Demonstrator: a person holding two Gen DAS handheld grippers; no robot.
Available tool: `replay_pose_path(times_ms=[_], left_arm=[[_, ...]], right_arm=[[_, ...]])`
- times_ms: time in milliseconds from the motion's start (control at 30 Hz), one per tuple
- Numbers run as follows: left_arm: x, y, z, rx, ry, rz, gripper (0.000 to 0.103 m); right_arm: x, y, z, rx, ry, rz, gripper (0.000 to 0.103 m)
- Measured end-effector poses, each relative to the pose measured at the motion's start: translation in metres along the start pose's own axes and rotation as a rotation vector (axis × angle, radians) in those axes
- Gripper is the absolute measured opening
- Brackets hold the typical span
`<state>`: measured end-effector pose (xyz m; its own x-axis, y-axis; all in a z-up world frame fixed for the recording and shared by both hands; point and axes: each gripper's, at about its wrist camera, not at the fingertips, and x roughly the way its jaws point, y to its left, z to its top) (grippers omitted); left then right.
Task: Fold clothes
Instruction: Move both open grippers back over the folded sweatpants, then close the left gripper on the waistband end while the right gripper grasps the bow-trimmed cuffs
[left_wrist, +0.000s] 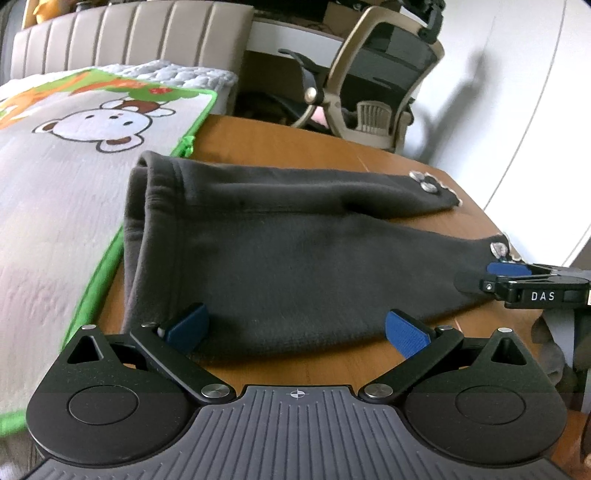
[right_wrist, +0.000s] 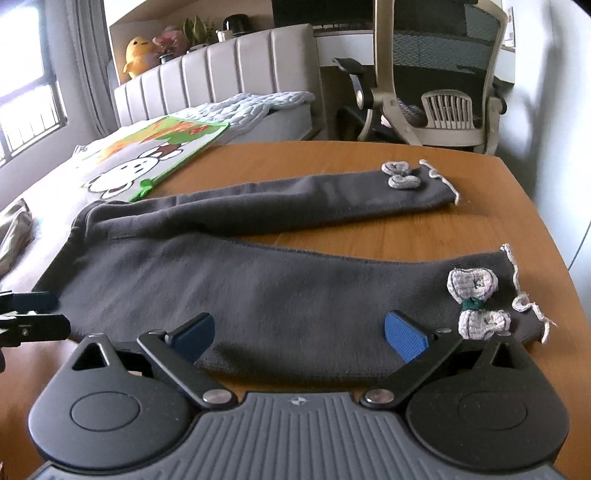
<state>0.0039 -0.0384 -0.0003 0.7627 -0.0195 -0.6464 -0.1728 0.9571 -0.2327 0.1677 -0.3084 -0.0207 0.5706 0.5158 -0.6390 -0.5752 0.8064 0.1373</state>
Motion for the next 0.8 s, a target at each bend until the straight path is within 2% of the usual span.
replay_pose_path(times_ms=[200,333,433,500,600,700,800], left_arm=[[-0.012,-0.013,-0.015,0.036,0.000,0.009,0.103],[-0.013,-0.015,-0.012,0.037,0.020,0.001,0.103],[-0.014,0.002,0.003,-0.069,0.032,-0.063,0.103],[-0.018,0.019,0.016,-0.151,0.012,-0.099,0.103],[-0.025,0.047,0.034,-0.244,-0.047,-0.080,0.103],[-0.031,0.086,0.052,-0.376,-0.100,-0.109,0.103],[-0.030,0.116,0.071,-0.468,-0.133,-0.103,0.103]], right_arm=[[-0.020,0.005,-0.017,-0.024,0.008,-0.015,0.100],[-0.021,0.007,-0.018,-0.024,0.005,-0.019,0.102],[-0.021,0.008,-0.019,-0.024,0.004,-0.022,0.103],[-0.022,0.008,-0.020,-0.024,0.002,-0.024,0.103],[-0.023,0.007,-0.021,-0.018,-0.003,-0.020,0.103],[-0.023,0.006,-0.021,-0.013,-0.010,-0.015,0.103],[-0.025,0.005,-0.023,-0.005,-0.016,-0.007,0.103]])
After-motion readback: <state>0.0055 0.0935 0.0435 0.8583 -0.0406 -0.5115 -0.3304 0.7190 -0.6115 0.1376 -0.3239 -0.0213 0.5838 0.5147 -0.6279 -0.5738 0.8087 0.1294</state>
